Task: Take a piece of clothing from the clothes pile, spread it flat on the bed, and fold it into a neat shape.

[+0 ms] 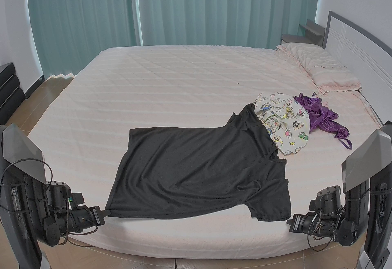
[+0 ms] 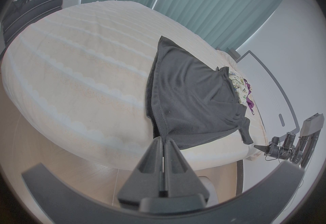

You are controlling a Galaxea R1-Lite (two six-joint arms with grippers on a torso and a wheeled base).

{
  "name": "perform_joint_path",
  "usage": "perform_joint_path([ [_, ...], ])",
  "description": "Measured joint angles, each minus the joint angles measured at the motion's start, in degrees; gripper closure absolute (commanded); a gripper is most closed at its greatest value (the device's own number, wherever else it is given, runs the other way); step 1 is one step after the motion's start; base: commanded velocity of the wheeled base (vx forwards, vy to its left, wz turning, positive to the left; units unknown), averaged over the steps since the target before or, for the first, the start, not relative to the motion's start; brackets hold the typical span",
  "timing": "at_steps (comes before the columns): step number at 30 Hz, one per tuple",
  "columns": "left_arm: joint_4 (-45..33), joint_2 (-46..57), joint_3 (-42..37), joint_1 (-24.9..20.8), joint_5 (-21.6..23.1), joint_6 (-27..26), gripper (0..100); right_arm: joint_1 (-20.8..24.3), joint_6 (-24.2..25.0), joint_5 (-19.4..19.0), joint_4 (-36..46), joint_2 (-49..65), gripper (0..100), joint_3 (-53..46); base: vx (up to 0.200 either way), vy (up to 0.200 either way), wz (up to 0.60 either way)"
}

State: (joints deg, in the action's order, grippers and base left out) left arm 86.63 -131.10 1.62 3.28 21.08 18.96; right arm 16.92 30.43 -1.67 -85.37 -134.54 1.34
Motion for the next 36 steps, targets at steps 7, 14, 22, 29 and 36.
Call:
perform_joint_path([
  [7,-0.17,1.41,-0.41,1.89,3.04,0.06,100,-0.35,-2.60,-0.93,14.54,6.86,100,-0.33,0.000,0.000,0.00],
  [14,-0.35,2.32,-0.61,2.84,3.91,0.01,100,-0.66,-5.03,-2.23,17.44,11.06,100,-0.35,0.000,0.000,0.00],
  [22,-0.35,2.43,-0.61,3.02,4.05,0.00,100,-0.46,-4.43,-2.49,2.71,5.60,0,0.06,0.000,0.000,0.00],
  [29,-0.35,2.32,-0.61,2.95,4.12,0.00,100,0.39,-2.46,-0.68,-3.50,-2.54,0,1.94,0.000,0.000,0.00],
  [36,-0.33,2.13,-0.61,2.97,4.13,0.00,100,1.68,2.11,0.01,-3.61,-5.51,0,6.53,0.000,0.000,0.00],
])
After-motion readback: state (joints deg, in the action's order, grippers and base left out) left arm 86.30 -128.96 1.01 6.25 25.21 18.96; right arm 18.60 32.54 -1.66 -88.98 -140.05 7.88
